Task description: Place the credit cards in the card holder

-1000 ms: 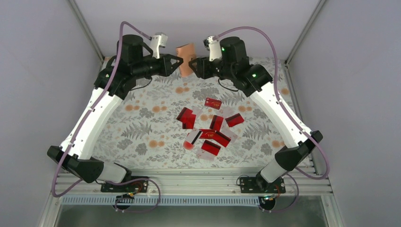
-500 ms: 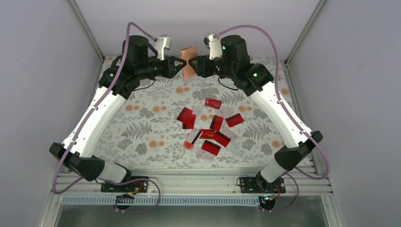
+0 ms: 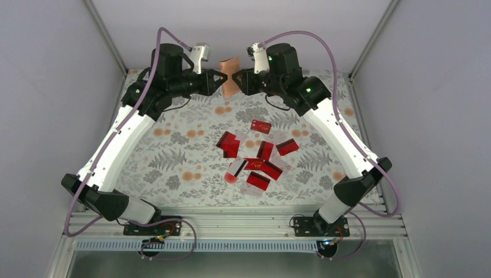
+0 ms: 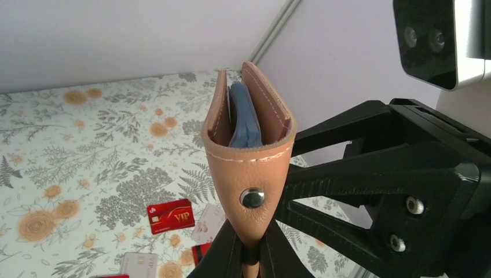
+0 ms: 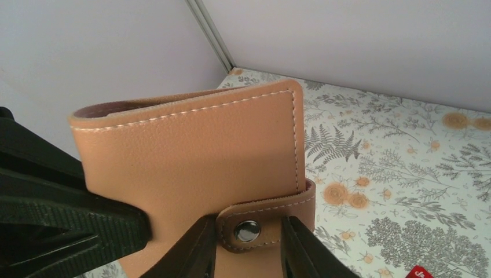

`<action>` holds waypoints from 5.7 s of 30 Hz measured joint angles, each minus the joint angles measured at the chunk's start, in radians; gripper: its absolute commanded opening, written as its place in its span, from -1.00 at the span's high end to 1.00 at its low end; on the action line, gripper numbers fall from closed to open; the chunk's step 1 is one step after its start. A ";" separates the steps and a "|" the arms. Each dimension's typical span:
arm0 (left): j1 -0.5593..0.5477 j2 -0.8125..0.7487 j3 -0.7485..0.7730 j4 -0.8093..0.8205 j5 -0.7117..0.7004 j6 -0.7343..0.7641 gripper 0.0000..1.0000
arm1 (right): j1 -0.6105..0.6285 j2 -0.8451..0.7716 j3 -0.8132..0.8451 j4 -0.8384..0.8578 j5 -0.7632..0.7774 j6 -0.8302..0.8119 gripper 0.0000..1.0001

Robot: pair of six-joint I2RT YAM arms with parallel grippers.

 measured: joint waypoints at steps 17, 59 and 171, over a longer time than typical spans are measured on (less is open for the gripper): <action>-0.010 0.000 0.000 -0.008 -0.011 0.003 0.95 | 0.016 0.016 0.006 -0.019 0.050 0.027 0.92; 0.012 -0.093 -0.171 0.004 0.048 0.077 0.95 | -0.186 -0.197 -0.303 -0.072 0.061 -0.021 0.01; 0.231 0.119 -0.953 0.052 0.031 0.029 0.57 | 0.161 0.541 -0.375 0.034 -0.418 0.034 0.11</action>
